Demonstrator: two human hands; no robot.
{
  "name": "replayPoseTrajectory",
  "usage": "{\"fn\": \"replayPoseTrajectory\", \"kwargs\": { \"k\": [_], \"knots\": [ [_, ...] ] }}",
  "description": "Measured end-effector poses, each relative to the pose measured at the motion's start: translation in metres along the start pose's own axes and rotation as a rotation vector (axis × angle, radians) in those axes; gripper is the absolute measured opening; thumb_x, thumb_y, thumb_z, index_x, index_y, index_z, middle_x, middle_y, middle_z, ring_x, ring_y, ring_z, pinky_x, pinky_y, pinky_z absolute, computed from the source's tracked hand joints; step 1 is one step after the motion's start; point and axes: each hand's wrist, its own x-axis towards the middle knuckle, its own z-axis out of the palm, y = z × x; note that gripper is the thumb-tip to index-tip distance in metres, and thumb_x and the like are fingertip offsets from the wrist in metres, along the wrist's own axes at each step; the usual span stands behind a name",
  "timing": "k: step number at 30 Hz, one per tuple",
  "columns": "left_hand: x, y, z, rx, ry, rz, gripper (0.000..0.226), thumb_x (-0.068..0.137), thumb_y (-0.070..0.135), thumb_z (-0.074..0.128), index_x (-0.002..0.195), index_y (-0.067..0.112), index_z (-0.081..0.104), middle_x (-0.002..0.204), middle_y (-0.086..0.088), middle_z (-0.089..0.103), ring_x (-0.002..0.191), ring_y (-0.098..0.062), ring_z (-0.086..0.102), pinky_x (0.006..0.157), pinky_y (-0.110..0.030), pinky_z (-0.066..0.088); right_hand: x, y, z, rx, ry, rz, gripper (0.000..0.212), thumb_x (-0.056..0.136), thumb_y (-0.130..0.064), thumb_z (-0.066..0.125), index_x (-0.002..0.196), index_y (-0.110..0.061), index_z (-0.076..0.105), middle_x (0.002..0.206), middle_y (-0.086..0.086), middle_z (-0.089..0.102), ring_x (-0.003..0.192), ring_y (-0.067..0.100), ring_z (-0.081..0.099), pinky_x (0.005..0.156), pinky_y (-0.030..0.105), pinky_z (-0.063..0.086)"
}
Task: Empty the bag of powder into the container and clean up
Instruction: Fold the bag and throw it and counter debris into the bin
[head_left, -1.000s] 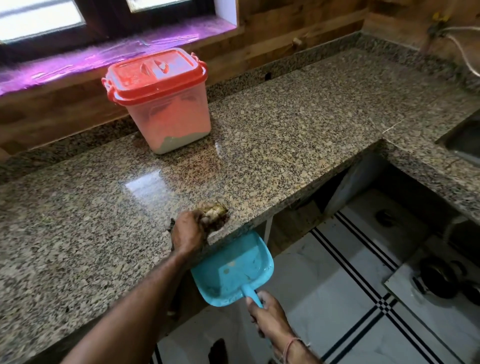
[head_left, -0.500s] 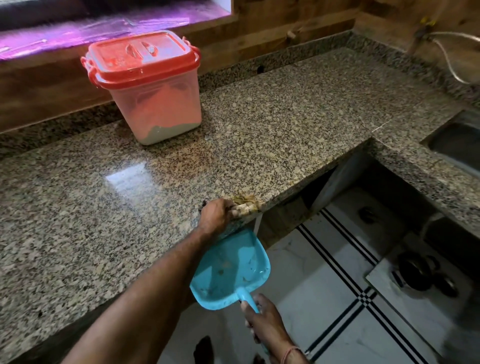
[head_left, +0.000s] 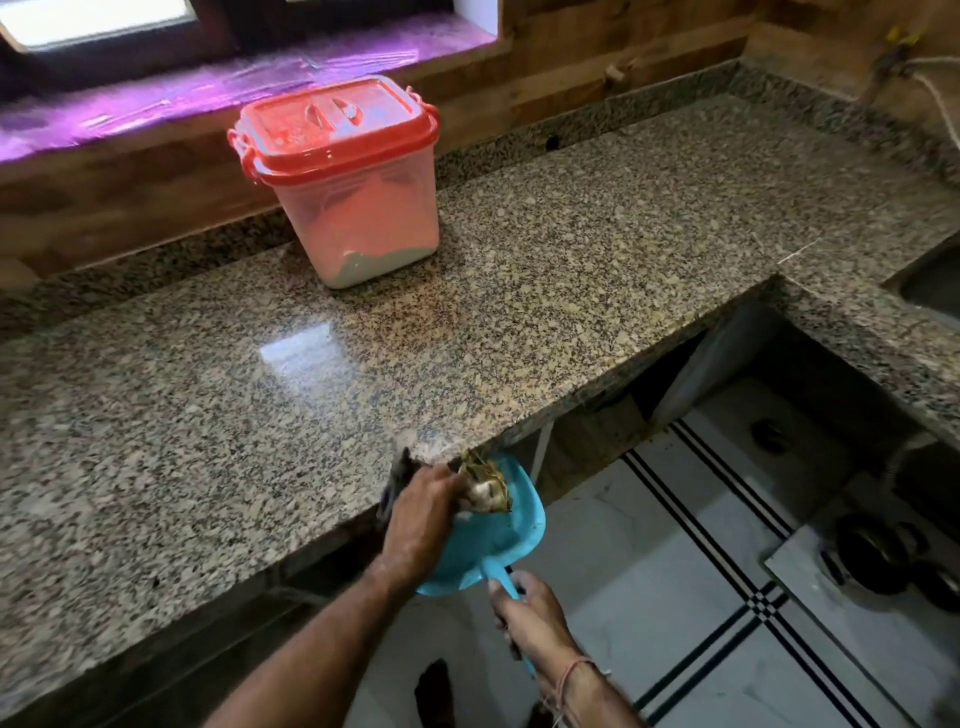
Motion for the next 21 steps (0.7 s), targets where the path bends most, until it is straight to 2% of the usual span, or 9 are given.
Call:
{"fn": "replayPoseTrajectory", "kwargs": {
  "k": [2, 5, 9, 11, 13, 16, 18, 21],
  "knots": [
    [-0.006, -0.003, 0.008, -0.038, 0.039, -0.067, 0.018, 0.091, 0.02, 0.072, 0.109, 0.022, 0.073, 0.108, 0.001, 0.066, 0.101, -0.019, 0.06, 0.081, -0.032, 0.051, 0.001, 0.0, 0.0, -0.028, -0.012, -0.009, 0.022, 0.097, -0.033, 0.06, 0.101, -0.012, 0.065, 0.061, -0.003, 0.055, 0.042, 0.006, 0.043, 0.043, 0.022, 0.034],
    [-0.002, -0.009, 0.001, -0.046, 0.13, -0.1, 0.013, 0.09, 0.023, 0.072, 0.103, 0.023, 0.072, 0.1, 0.003, 0.064, 0.093, -0.016, 0.059, 0.074, -0.033, 0.051, 0.002, 0.004, -0.003, -0.05, -0.036, -0.004, 0.024, 0.095, -0.037, 0.06, 0.099, -0.014, 0.064, 0.06, -0.005, 0.055, 0.043, 0.007, 0.043, 0.046, 0.023, 0.034],
    [-0.007, -0.008, 0.001, -0.04, -0.018, -0.09, 0.013, 0.09, 0.028, 0.069, 0.103, 0.03, 0.072, 0.096, 0.008, 0.064, 0.093, -0.015, 0.064, 0.075, -0.033, 0.053, -0.001, 0.004, -0.004, -0.073, -0.08, -0.012, 0.023, 0.093, -0.038, 0.06, 0.097, -0.015, 0.061, 0.062, -0.004, 0.055, 0.045, 0.008, 0.044, 0.045, 0.022, 0.034],
    [-0.022, -0.014, 0.006, -0.149, -0.034, -0.202, 0.012, 0.089, 0.029, 0.068, 0.099, 0.033, 0.07, 0.091, 0.011, 0.064, 0.089, -0.014, 0.067, 0.072, -0.036, 0.056, -0.006, 0.007, -0.002, -0.104, -0.109, -0.024, 0.02, 0.093, -0.037, 0.06, 0.092, -0.017, 0.06, 0.063, -0.004, 0.055, 0.045, 0.007, 0.043, 0.045, 0.021, 0.033],
    [-0.042, -0.026, 0.013, -0.21, 0.036, -0.311, 0.012, 0.09, 0.032, 0.07, 0.102, 0.032, 0.072, 0.095, 0.011, 0.066, 0.092, -0.014, 0.066, 0.073, -0.031, 0.051, -0.011, 0.012, 0.002, -0.168, -0.131, -0.036, 0.019, 0.092, -0.037, 0.061, 0.092, -0.018, 0.06, 0.064, -0.004, 0.057, 0.047, 0.007, 0.045, 0.045, 0.022, 0.034],
    [-0.071, -0.046, 0.015, -0.331, 0.123, -0.476, 0.023, 0.091, 0.031, 0.072, 0.113, 0.029, 0.074, 0.111, 0.008, 0.071, 0.105, -0.015, 0.065, 0.083, -0.03, 0.05, -0.014, 0.021, 0.008, -0.26, -0.167, -0.034, 0.02, 0.093, -0.036, 0.061, 0.093, -0.015, 0.06, 0.067, -0.002, 0.058, 0.05, 0.01, 0.046, 0.046, 0.022, 0.035],
    [-0.1, -0.066, 0.011, -0.365, 0.173, -0.589, 0.023, 0.09, 0.033, 0.072, 0.113, 0.029, 0.074, 0.113, 0.006, 0.072, 0.107, -0.018, 0.065, 0.086, -0.033, 0.052, -0.016, 0.028, 0.022, -0.365, -0.209, -0.037, 0.02, 0.09, -0.039, 0.061, 0.087, -0.019, 0.059, 0.066, -0.002, 0.059, 0.05, 0.011, 0.047, 0.046, 0.023, 0.036],
    [-0.156, -0.101, -0.001, -0.393, 0.287, -0.781, 0.022, 0.087, 0.035, 0.071, 0.107, 0.028, 0.074, 0.106, 0.004, 0.074, 0.101, -0.021, 0.068, 0.079, -0.033, 0.053, -0.022, 0.04, 0.053, -0.483, -0.343, -0.053, 0.023, 0.091, -0.04, 0.061, 0.088, -0.018, 0.058, 0.068, -0.002, 0.06, 0.05, 0.01, 0.047, 0.046, 0.023, 0.036]
  ]
}}
